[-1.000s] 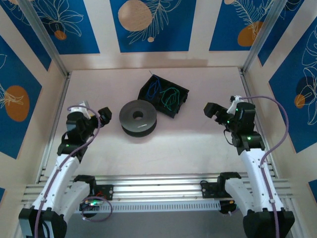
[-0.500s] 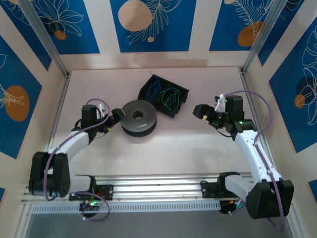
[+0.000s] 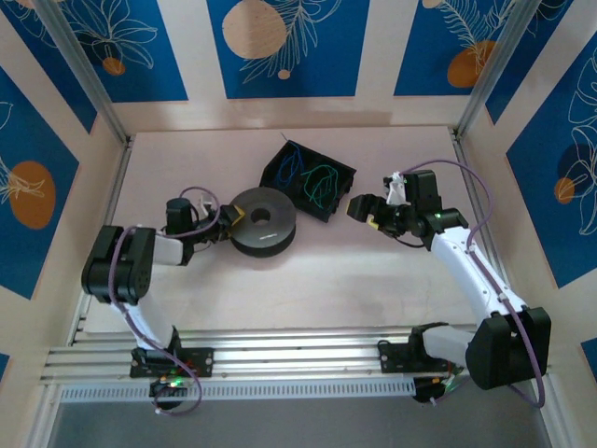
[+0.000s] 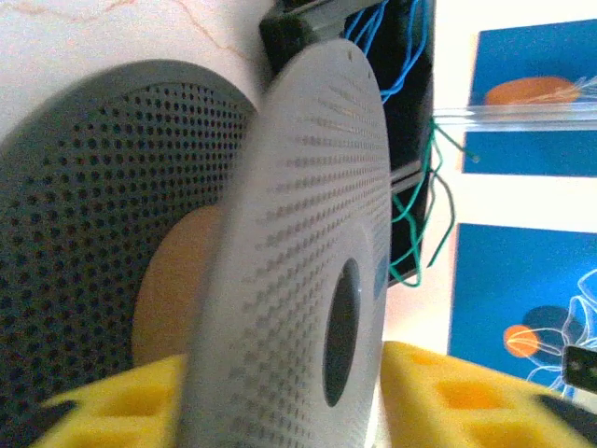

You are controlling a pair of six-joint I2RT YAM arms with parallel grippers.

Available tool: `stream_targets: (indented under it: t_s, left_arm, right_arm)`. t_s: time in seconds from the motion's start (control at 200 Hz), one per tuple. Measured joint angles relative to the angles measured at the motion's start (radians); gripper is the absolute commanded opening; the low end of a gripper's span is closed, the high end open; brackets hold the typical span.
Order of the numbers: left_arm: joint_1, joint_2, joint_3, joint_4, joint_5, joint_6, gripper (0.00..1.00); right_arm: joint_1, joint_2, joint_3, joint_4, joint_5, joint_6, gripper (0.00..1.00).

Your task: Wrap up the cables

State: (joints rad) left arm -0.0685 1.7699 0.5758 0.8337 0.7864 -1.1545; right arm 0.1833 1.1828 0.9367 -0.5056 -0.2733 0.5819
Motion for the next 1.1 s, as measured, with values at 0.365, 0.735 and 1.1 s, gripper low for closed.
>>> stream_targets:
  t_s: [0.365, 0.735, 1.1]
  left_arm:
    - [0.006, 0.102, -0.068, 0.423, 0.051, -0.251, 0.0]
    - [-0.05, -0.565, 0.185, -0.748, -0.177, 0.285, 0.0]
    - [-0.353, -0.529, 0.55, -1.46, -0.652, 0.643, 0.0]
  right_arm:
    - [0.011, 0.011, 0.038, -0.026, 0.004, 0.002, 1.0]
    - [0.042, 0.232, 0.322, -0.081, 0.026, -0.021, 0.56]
    - [0.052, 0.647, 0.761, -0.23, 0.109, -0.119, 0.35]
